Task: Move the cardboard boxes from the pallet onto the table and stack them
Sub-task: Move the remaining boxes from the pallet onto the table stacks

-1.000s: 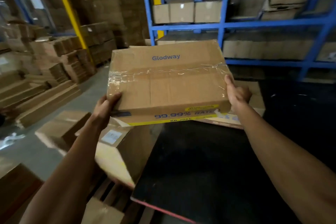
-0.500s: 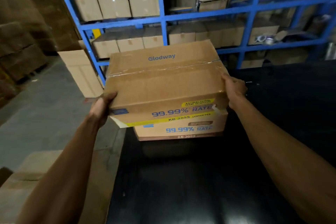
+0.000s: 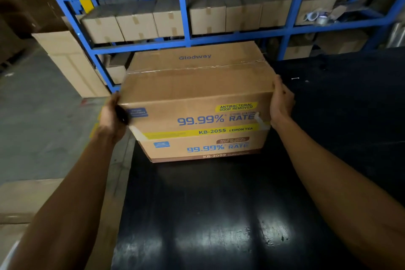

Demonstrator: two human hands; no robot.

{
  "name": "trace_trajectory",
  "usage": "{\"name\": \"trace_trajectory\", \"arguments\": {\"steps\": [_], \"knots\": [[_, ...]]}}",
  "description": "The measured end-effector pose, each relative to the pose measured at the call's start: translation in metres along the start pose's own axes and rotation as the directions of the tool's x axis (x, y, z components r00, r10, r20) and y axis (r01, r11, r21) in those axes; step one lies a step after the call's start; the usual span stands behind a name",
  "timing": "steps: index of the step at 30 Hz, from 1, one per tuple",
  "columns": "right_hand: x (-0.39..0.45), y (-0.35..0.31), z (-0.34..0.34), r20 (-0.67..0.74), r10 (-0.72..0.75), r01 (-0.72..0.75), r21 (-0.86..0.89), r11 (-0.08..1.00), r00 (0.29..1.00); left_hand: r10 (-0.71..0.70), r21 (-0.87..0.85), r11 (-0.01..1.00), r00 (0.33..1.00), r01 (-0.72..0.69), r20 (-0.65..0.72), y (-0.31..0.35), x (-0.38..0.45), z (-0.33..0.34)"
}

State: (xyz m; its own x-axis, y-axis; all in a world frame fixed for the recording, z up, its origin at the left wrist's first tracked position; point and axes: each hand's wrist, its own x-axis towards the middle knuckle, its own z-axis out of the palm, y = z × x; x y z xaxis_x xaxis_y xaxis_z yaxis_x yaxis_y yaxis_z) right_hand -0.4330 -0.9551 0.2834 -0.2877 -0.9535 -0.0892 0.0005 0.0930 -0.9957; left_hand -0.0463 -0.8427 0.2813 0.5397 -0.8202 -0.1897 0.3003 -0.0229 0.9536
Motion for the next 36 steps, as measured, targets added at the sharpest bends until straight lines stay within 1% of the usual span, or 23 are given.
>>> {"name": "trace_trajectory", "arguments": {"steps": [2,4,5,9,12,16,21,26,29,31,32,34,35,36], "knots": [[-0.012,0.012,0.003,-0.006,0.035,-0.034,0.078,0.996,0.999,-0.052,-0.028,0.998,0.998,0.051,-0.032,-0.013,-0.004,-0.007],[-0.023,0.028,0.006,-0.006,0.053,-0.052,0.128,0.990,0.999,-0.113,0.041,0.992,0.990,0.117,-0.086,-0.029,-0.013,-0.004],[-0.027,0.034,0.007,-0.004,0.053,-0.052,0.131,0.990,0.999,-0.131,0.046,0.989,0.984,0.137,-0.117,-0.036,-0.015,-0.002],[-0.025,0.043,0.015,-0.012,0.055,-0.052,0.172,0.984,0.998,-0.108,0.033,0.993,0.983,0.114,-0.146,-0.042,-0.020,0.010],[-0.017,0.041,0.016,0.000,0.053,-0.052,0.173,0.984,0.999,-0.118,0.012,0.993,0.978,0.122,-0.170,-0.041,-0.019,0.012],[-0.011,0.051,0.015,-0.001,0.046,-0.045,0.215,0.976,0.999,-0.110,0.029,0.993,0.978,0.117,-0.179,-0.047,-0.018,0.012],[-0.014,0.057,0.014,0.000,0.004,-0.004,0.115,0.993,1.000,-0.087,0.039,0.995,0.980,0.096,-0.180,-0.049,-0.014,0.009],[-0.016,0.059,0.011,-0.002,0.004,-0.004,0.090,0.996,1.000,-0.074,0.047,0.995,0.979,0.084,-0.188,-0.054,-0.012,0.007],[-0.020,0.068,0.009,-0.001,-0.011,0.011,-0.021,1.000,1.000,-0.092,0.033,0.995,0.984,0.098,-0.154,-0.053,-0.010,0.002],[-0.026,0.076,0.009,-0.008,0.034,-0.035,-0.127,0.991,0.999,-0.117,0.006,0.993,0.986,0.119,-0.120,-0.057,-0.017,-0.002],[-0.028,0.082,0.009,-0.020,0.081,-0.084,-0.183,0.980,0.996,-0.128,0.008,0.991,0.984,0.130,-0.127,-0.062,-0.021,-0.003],[-0.045,0.094,0.007,-0.026,0.157,-0.159,-0.262,0.952,0.987,-0.145,0.075,0.984,0.968,0.163,-0.207,-0.074,-0.037,-0.010],[-0.054,0.099,0.006,-0.001,0.160,-0.153,-0.295,0.943,0.987,-0.159,0.134,0.971,0.956,0.196,-0.248,-0.081,-0.048,-0.015],[-0.065,0.105,0.005,0.047,0.143,-0.121,-0.324,0.938,0.989,-0.166,0.189,0.957,0.952,0.218,-0.258,-0.085,-0.065,-0.020]]}}
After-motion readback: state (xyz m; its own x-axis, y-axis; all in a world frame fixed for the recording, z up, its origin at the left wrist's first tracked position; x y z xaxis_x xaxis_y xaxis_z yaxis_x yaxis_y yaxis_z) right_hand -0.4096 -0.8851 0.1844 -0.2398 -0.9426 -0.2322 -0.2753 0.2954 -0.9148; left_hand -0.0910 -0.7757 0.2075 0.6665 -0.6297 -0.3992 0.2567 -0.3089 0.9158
